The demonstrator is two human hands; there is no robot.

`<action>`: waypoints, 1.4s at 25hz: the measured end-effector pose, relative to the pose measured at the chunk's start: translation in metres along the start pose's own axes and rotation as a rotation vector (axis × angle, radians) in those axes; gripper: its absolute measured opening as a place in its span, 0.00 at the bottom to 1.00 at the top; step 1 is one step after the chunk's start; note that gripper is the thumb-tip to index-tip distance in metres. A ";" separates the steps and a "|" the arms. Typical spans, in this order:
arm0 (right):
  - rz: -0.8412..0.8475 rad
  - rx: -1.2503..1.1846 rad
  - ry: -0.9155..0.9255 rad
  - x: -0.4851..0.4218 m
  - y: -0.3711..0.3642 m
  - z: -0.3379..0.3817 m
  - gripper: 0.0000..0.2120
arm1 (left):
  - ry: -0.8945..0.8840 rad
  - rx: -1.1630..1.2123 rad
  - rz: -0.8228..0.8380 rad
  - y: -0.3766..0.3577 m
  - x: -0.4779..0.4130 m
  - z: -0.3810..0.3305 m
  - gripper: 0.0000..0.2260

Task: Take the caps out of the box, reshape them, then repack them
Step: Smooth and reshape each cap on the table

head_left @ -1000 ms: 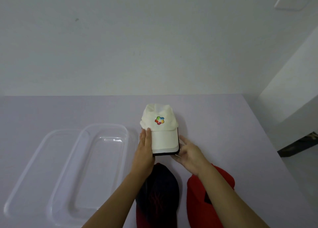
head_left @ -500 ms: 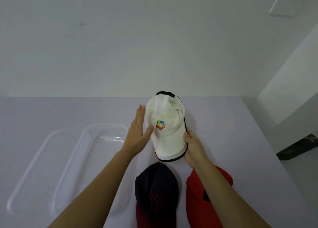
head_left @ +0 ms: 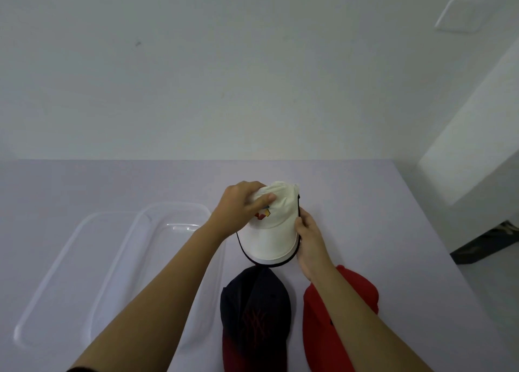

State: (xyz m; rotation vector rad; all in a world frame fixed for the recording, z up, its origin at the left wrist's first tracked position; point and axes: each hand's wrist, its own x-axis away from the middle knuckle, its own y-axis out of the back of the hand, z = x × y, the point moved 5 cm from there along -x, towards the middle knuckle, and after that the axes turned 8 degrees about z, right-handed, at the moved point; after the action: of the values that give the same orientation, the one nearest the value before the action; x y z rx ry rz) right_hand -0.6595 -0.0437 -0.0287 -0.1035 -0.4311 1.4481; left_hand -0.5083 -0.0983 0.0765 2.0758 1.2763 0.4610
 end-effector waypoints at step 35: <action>0.186 -0.312 -0.187 0.010 -0.021 -0.019 0.31 | 0.431 1.026 0.022 -0.063 0.035 0.072 0.21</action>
State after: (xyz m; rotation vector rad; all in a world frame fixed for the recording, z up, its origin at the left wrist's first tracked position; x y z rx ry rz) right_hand -0.6321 -0.0331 -0.0374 -0.2651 -0.8173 1.5698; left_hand -0.4910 -0.0717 -0.0204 2.9172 2.0324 0.2839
